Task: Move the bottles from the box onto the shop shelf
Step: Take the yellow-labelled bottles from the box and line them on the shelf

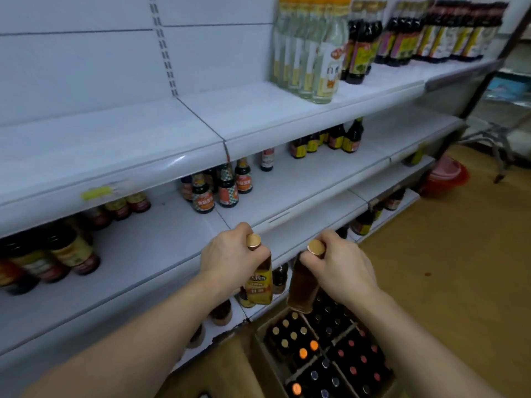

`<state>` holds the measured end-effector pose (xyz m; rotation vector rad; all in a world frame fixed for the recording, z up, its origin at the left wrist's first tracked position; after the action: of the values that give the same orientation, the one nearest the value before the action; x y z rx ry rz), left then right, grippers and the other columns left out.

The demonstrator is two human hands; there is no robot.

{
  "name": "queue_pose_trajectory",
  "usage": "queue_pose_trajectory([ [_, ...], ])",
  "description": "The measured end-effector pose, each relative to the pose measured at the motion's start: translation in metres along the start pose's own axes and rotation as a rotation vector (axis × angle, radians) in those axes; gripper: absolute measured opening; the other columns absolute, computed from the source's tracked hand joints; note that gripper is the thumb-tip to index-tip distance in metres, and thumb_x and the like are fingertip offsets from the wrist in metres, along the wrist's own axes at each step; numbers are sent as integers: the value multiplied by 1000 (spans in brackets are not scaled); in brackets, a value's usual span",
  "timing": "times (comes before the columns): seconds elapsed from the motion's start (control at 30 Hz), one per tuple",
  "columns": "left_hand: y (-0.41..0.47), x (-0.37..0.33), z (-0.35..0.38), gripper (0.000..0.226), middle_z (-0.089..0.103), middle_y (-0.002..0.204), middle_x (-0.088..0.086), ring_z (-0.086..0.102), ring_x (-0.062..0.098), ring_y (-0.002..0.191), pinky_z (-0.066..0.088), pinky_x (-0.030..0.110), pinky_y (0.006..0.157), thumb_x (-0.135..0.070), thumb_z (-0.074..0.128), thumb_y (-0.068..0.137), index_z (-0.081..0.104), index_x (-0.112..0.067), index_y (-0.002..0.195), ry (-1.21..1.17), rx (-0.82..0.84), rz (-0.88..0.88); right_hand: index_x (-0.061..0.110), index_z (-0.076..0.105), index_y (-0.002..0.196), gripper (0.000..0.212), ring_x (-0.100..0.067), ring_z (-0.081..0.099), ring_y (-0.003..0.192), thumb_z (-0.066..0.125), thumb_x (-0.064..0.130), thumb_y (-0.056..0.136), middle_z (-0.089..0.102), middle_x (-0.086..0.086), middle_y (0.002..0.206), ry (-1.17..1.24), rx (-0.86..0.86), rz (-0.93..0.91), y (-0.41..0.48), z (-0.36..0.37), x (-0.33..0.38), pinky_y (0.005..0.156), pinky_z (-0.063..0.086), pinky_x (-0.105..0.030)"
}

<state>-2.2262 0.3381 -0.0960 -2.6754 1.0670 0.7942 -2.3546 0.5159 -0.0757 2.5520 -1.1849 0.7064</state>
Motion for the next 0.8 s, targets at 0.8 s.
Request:
queue_pose_trajectory([
  [0.8,-130,149,-276,23,63,77,-8,59,12,76,53,36,63,-51,66,80,60,-29,85,-39,-477,-192,28,60,82,19,-18,60,71,67,45,84,63,6,72,144,118,-585,-68,12,304,64,51,-43],
])
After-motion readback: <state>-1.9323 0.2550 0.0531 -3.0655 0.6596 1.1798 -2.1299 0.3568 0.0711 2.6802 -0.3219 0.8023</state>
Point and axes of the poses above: each hand's wrist, its own y-axis towards the middle knuckle, its own z-axis out of the palm, x = y × z, the point moved 7 cm from there along y, towards the middle knuckle
